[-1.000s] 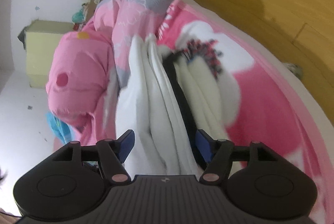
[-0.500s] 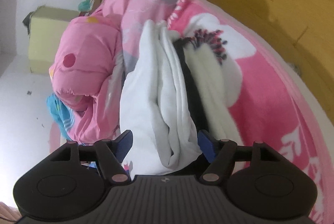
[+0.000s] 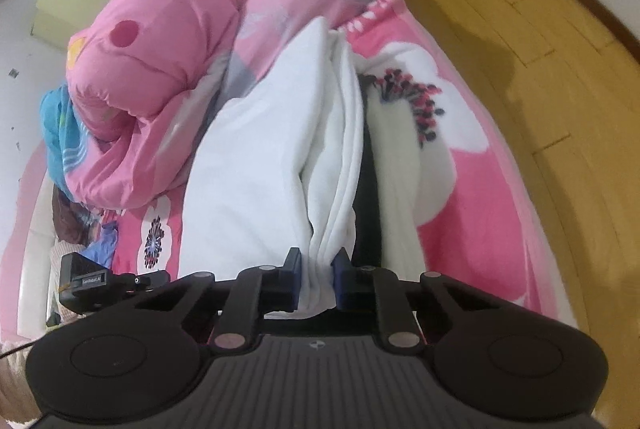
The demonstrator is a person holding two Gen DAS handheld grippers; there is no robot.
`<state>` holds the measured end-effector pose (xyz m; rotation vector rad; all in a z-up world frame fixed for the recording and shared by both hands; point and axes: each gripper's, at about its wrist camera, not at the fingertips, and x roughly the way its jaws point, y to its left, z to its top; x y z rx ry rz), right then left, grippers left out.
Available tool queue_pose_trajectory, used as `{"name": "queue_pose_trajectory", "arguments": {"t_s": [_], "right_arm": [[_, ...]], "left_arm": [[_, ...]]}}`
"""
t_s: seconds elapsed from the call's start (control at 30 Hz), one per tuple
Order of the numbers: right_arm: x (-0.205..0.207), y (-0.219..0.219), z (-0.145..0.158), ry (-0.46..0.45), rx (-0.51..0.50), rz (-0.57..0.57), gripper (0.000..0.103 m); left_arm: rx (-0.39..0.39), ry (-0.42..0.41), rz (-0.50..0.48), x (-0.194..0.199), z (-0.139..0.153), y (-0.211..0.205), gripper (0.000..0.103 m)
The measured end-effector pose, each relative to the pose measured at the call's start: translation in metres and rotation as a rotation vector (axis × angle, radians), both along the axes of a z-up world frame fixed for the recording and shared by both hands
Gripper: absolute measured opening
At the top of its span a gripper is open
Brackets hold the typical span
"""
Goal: Fold clothes
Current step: 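Lower the folded sweatshirt onto the bedspread with both tools still gripping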
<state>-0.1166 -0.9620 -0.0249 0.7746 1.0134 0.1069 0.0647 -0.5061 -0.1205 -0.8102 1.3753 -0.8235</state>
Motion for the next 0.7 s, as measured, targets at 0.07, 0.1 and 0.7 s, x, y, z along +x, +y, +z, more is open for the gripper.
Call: {"name": "queue_pose_trajectory", "arguments": {"t_s": [0.07,0.1,0.7], "right_arm": [[0.002,0.0,0.0,0.006,-0.002,0.003,0.016],[0.003,0.0,0.0,0.01,-0.004,0.005,0.016],[0.001,0.002,0.08,-0.157,-0.032,-0.024,0.012]], "left_arm": [[-0.009,0.004,0.005,-0.001,-0.001,0.0,0.046],[-0.013,0.007,0.005,-0.003,-0.003,0.002,0.046],[-0.096,-0.141,-0.019,0.004,0.082,0.009,0.008]]}}
